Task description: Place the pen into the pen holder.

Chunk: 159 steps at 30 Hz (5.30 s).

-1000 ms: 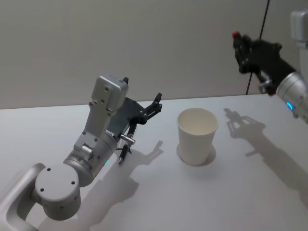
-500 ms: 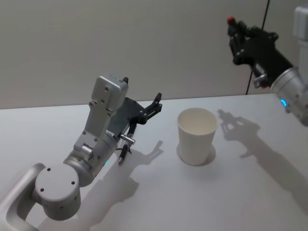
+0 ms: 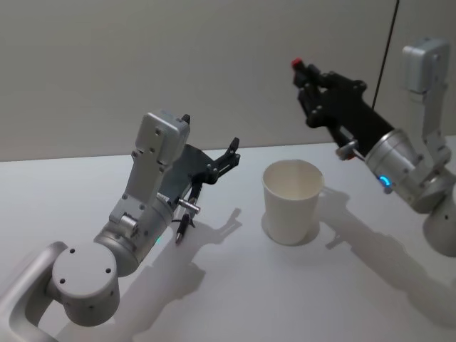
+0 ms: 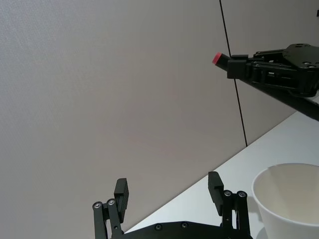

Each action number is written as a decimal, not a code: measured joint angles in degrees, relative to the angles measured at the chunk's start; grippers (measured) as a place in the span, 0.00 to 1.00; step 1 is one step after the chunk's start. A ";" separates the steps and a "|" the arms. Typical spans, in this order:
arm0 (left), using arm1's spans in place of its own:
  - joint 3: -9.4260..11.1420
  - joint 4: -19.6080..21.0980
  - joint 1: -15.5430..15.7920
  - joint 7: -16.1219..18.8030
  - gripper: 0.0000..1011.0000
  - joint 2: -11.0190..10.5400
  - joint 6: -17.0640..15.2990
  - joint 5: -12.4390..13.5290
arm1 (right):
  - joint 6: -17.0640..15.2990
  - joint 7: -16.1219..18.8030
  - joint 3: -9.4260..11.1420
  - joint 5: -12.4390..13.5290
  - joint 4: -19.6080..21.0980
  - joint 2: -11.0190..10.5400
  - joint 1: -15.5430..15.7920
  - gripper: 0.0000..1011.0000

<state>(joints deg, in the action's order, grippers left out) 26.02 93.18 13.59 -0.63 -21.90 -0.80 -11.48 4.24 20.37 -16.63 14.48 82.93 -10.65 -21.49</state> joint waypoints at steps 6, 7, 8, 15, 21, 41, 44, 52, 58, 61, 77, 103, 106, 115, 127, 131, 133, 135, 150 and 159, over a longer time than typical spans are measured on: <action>0.00 0.00 0.00 0.00 0.99 0.00 0.00 0.00 | 0.99 1.00 -1.02 1.55 -0.34 1.31 -0.26 0.18; 0.00 0.00 0.00 0.00 0.99 0.01 0.00 0.00 | 1.29 1.17 -1.25 1.98 -0.37 1.72 -0.48 0.18; 0.00 0.00 0.00 0.00 0.99 0.00 0.00 0.00 | 1.43 1.24 -1.35 2.10 -0.37 1.89 -0.60 0.18; 0.00 0.00 0.00 0.00 0.99 0.00 0.00 0.00 | 2.53 1.84 -1.98 3.10 -0.67 3.28 -1.88 0.18; 0.00 0.00 0.00 0.01 0.99 0.00 0.00 0.00 | 2.73 1.93 -2.32 2.68 -1.30 3.77 -2.30 0.18; 0.00 0.00 0.00 0.00 0.99 0.00 0.00 0.00 | 1.23 0.84 -3.72 0.71 -3.54 4.53 -1.96 0.19; 0.00 0.00 0.00 0.01 0.99 0.00 0.00 0.00 | 1.08 0.58 -3.88 0.78 -3.63 4.67 -1.90 0.18; 0.00 0.00 0.00 0.01 0.99 0.00 0.00 0.00 | 0.90 0.21 -4.06 1.04 -3.69 4.86 -1.81 0.18; 0.00 0.00 0.00 0.00 0.99 0.00 0.00 0.00 | 0.82 0.04 -4.17 1.17 -3.73 4.95 -1.78 0.27; 0.00 0.00 0.00 0.01 0.99 0.00 0.00 0.00 | 0.80 -0.02 -4.21 1.21 -3.75 4.98 -1.76 0.36; 0.00 0.00 0.00 0.01 0.99 0.00 0.00 0.00 | 0.71 -0.16 -4.29 1.32 -3.75 5.05 -1.71 0.83; 0.00 0.00 0.00 0.01 0.99 0.00 0.00 0.00 | -2.07 -5.40 0.56 1.73 -0.05 -1.09 2.13 0.99; 0.00 0.00 0.00 0.01 0.99 0.00 0.00 0.00 | -3.77 -6.91 1.78 1.96 0.69 -2.68 3.36 0.99; 0.00 0.00 0.00 0.01 0.99 0.00 0.00 0.00 | -8.43 -10.97 4.97 2.57 1.79 -6.72 6.43 0.99; -0.01 0.00 0.00 0.01 0.99 0.00 0.00 0.00 | -11.67 -13.56 7.24 2.89 1.84 -9.36 8.52 0.99; 0.00 0.00 0.00 0.01 0.99 0.00 0.00 0.00 | -11.31 -13.73 7.02 2.88 2.86 -9.31 9.42 0.99; 0.00 0.00 -0.01 0.01 0.99 0.00 0.00 0.00 | -11.01 -13.91 6.82 2.83 3.78 -9.28 10.15 0.99; 0.00 0.00 0.00 0.01 0.99 0.00 0.00 0.00 | -10.75 -14.05 6.66 2.79 4.54 -9.25 10.79 0.99; 0.00 0.00 0.00 0.00 0.99 0.00 0.00 0.00 | -7.61 -15.79 4.60 2.25 13.98 -8.87 18.70 0.99; 0.00 -0.01 -0.01 -0.02 0.99 0.01 0.00 0.00 | -6.39 -16.47 3.80 2.04 17.63 -8.73 21.75 0.99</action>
<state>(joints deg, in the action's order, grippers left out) 26.02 93.17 13.58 -0.65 -21.89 -0.80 -11.48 -2.15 3.90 -12.83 16.52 100.56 -19.38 0.27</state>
